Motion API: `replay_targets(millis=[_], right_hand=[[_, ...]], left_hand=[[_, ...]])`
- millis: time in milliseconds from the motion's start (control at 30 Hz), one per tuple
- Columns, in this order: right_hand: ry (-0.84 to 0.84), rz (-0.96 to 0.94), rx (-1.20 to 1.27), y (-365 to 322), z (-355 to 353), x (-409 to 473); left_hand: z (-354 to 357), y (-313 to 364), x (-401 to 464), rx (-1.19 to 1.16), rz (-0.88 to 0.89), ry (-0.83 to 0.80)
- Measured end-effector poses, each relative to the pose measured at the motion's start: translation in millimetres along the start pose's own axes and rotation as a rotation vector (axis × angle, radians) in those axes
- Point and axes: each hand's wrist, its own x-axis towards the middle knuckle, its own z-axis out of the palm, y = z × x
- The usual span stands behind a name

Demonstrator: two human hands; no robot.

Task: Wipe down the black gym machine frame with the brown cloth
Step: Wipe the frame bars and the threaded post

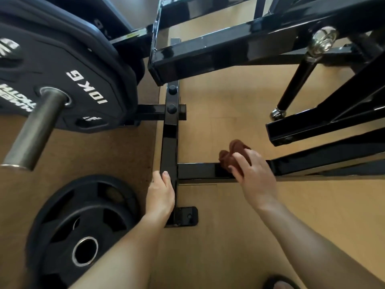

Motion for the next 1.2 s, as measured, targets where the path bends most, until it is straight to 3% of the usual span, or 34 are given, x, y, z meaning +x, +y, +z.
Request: replay_targets(millis=[133, 367, 500, 633, 700, 1000, 1200], right_hand=[[0.025, 0.090, 0.039, -19.7, 11.1, 0.3], [-0.070, -0.182, 0.189, -136.3, 42.0, -1.2], [-0.067, -0.294, 0.122, -101.5, 36.1, 9.8], [0.055, -0.076, 0.170, -77.1, 37.8, 8.0], [0.062, -0.061, 0.222, -92.5, 44.8, 6.5], [-0.139, -0.452, 0.149, -152.7, 69.6, 64.9], [-0.209, -0.320, 0.124, -160.5, 75.4, 136.4]], left_hand=[[3.1, -4.5, 1.0, 0.007, 0.024, 0.043], [2.4, -4.5, 2.8, -0.034, 0.044, 0.067], [0.9, -2.9, 1.2, -0.012, 0.038, 0.071], [1.4, -1.3, 0.6, -0.006, 0.017, 0.076], [1.6, 0.1, 0.2, -0.011, 0.010, 0.073], [0.8, -0.1, 5.7, -0.045, -0.016, 0.049], [0.9, 4.5, 4.4, -0.039, -0.052, 0.053]])
